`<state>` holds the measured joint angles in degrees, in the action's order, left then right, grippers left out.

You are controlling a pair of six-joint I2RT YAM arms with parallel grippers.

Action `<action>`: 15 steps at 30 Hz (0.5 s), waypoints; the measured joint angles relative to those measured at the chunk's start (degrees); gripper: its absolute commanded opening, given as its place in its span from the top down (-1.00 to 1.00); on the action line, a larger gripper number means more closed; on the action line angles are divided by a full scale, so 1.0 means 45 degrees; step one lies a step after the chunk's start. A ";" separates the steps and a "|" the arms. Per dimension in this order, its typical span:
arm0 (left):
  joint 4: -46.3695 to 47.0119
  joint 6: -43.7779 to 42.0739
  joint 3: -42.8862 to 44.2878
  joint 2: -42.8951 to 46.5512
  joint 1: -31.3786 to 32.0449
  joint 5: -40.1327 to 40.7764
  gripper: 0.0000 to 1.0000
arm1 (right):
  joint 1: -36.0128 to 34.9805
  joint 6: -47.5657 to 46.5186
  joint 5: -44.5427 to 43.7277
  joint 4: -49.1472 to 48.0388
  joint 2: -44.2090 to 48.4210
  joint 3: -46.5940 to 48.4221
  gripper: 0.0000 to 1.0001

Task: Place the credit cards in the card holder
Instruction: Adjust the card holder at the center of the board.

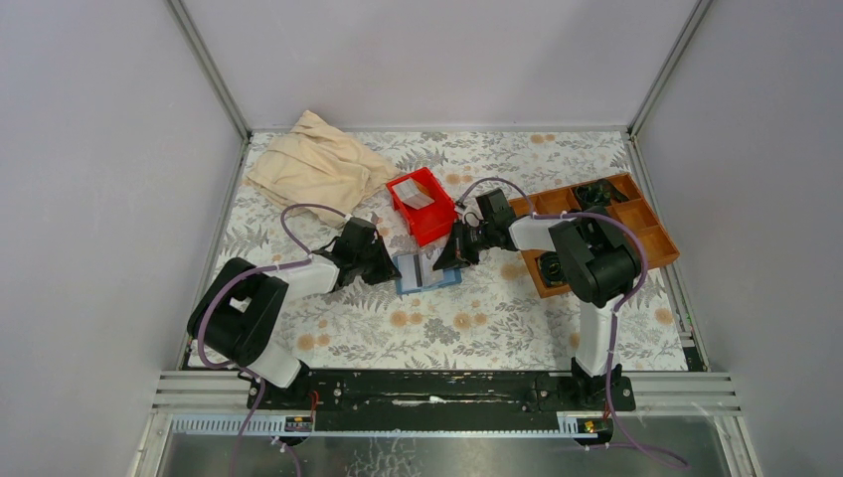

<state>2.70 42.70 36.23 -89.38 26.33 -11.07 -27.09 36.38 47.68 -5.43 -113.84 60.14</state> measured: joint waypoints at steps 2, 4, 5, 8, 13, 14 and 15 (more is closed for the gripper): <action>-0.0005 -0.0005 0.0005 -0.0005 0.0000 0.0000 0.81 | 0.0000 -0.0015 -0.0015 0.0034 0.0039 0.0000 1.00; -0.0024 -0.0005 0.0015 -0.0005 0.0000 0.0000 0.82 | 0.0000 -0.0029 -0.0015 0.0058 0.0073 0.0000 1.00; -0.0024 -0.0005 0.0015 -0.0005 0.0000 0.0000 0.81 | -0.0005 -0.0034 -0.0015 0.0063 0.0078 0.0000 1.00; -0.0029 -0.0005 0.0015 -0.0010 0.0000 0.0000 0.82 | 0.0000 -0.0063 -0.0019 0.0073 0.0083 0.0000 1.00; -0.0029 -0.0005 0.0019 -0.0019 0.0000 0.0000 0.82 | 0.0000 -0.0107 -0.0015 0.0097 0.0146 0.0000 1.00; -0.0029 -0.0005 0.0019 -0.0029 0.0000 0.0000 0.82 | -0.0005 -0.0117 -0.0015 0.0107 0.0165 0.0000 1.00; -0.0029 -0.0005 0.0019 -0.0039 0.0000 0.0000 0.82 | 0.0000 -0.0121 -0.0019 0.0131 0.0189 0.0000 1.00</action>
<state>2.57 42.68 36.32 -89.56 26.33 -11.07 -27.09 35.83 47.59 -4.84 -112.99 60.14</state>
